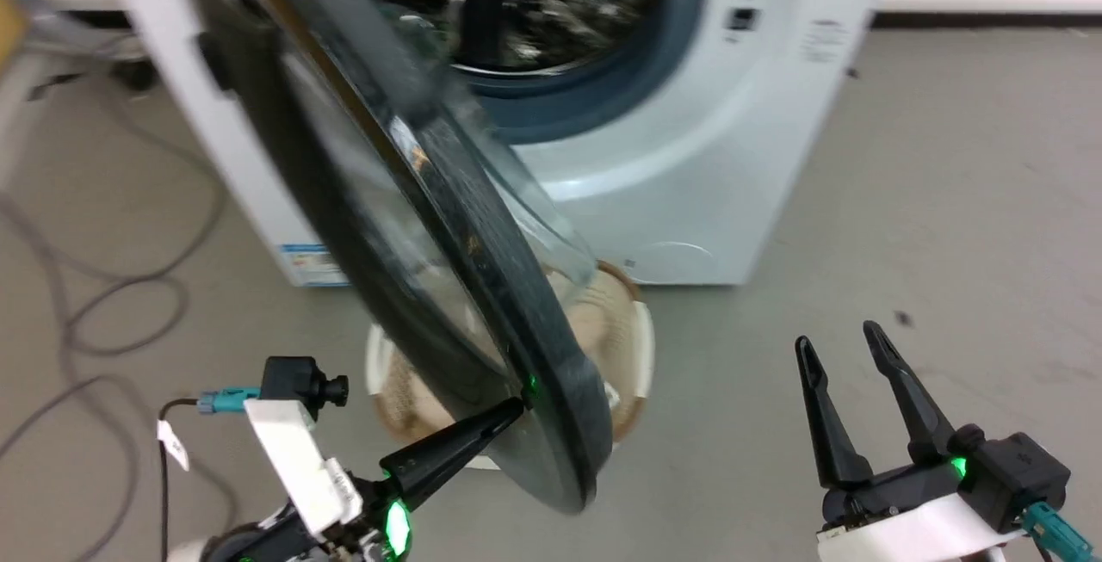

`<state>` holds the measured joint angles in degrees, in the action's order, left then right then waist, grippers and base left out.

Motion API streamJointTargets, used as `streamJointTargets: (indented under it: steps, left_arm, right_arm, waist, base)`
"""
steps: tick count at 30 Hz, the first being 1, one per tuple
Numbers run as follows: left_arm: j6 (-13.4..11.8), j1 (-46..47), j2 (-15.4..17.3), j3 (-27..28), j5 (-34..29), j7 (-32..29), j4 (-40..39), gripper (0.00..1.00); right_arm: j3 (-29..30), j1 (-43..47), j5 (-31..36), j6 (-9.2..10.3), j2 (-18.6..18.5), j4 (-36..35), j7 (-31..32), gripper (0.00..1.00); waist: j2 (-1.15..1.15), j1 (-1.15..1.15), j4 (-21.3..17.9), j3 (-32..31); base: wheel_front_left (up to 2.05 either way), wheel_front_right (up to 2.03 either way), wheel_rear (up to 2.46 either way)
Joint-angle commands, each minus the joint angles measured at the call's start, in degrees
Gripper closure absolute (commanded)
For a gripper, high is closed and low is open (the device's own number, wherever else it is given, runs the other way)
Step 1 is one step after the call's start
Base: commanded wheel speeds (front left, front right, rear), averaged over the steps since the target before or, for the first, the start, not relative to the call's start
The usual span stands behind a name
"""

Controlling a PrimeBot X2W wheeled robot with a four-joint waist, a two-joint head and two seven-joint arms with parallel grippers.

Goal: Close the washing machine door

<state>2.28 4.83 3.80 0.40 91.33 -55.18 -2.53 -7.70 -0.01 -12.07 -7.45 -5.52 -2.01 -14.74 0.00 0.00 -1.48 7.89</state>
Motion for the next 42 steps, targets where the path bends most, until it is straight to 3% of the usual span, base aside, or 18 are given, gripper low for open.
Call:
streamJointTargets:
  steps: [1, 9, 18, 24, 31, 36, 39, 42]
  left_arm:
    - [1.02, 1.31, -0.53, -0.98, -0.23, 1.35, 1.07, 1.00]
    - [4.23, 8.58, -0.89, -3.28, -0.98, 14.20, 7.54, 1.00]
    - [5.13, 18.22, -0.91, -5.65, -3.85, 28.38, 13.98, 1.00]
    - [5.19, 23.60, -0.91, -7.47, -4.40, 35.20, 17.48, 1.00]
    - [5.20, 21.23, -0.33, -10.62, -3.89, 34.56, 17.06, 1.00]
    - [5.20, 15.23, 3.73, -16.17, -6.92, 30.43, 12.75, 1.00]
    - [5.20, 11.51, 9.85, -21.83, -14.78, 31.01, 8.86, 1.00]
    - [5.20, 9.06, 15.85, -26.45, -23.75, 36.96, 7.46, 1.00]
  right_arm:
    - [0.20, -0.42, 0.15, -0.03, 0.42, -0.36, -0.26, 0.00]
    - [0.22, -0.98, -0.04, -0.03, 1.26, -0.88, -0.26, 0.00]
    - [0.02, -0.95, -0.29, -0.03, 2.00, -0.87, -0.26, 0.00]
    - [-0.15, -1.05, -0.34, -0.03, 2.34, -0.75, -0.26, 0.00]
    - [0.27, -0.72, -0.44, -0.03, 2.51, -0.78, -0.26, 0.00]
    - [0.95, -0.03, -0.14, -0.03, 2.43, -0.78, -0.26, 0.00]
    - [1.06, 0.43, -0.15, -0.03, 1.82, -0.78, -0.26, 0.00]
    - [1.31, 0.89, -0.23, -0.03, 1.24, -0.84, -0.26, 0.00]
  waist:
    - [0.00, 0.00, -5.42, 2.05]
    - [0.00, 0.00, -13.69, 4.56]
    - [0.00, 0.00, -18.54, 5.89]
    - [0.00, 0.00, -19.74, 5.80]
    - [0.00, 0.00, -17.11, 4.20]
    - [0.00, 0.00, -13.29, 1.92]
    - [0.00, 0.00, -11.00, 0.54]
    - [0.00, 0.00, -8.50, -0.96]
  base:
    - [0.00, 0.00, 0.00]
    - [0.00, 0.00, 0.00]
    - [0.00, 0.00, 0.00]
    - [0.00, 0.00, 0.00]
    - [0.00, 0.00, 0.00]
    - [0.00, 0.00, 0.00]
    - [0.00, 0.00, 0.00]
    - [0.00, 0.00, 0.00]
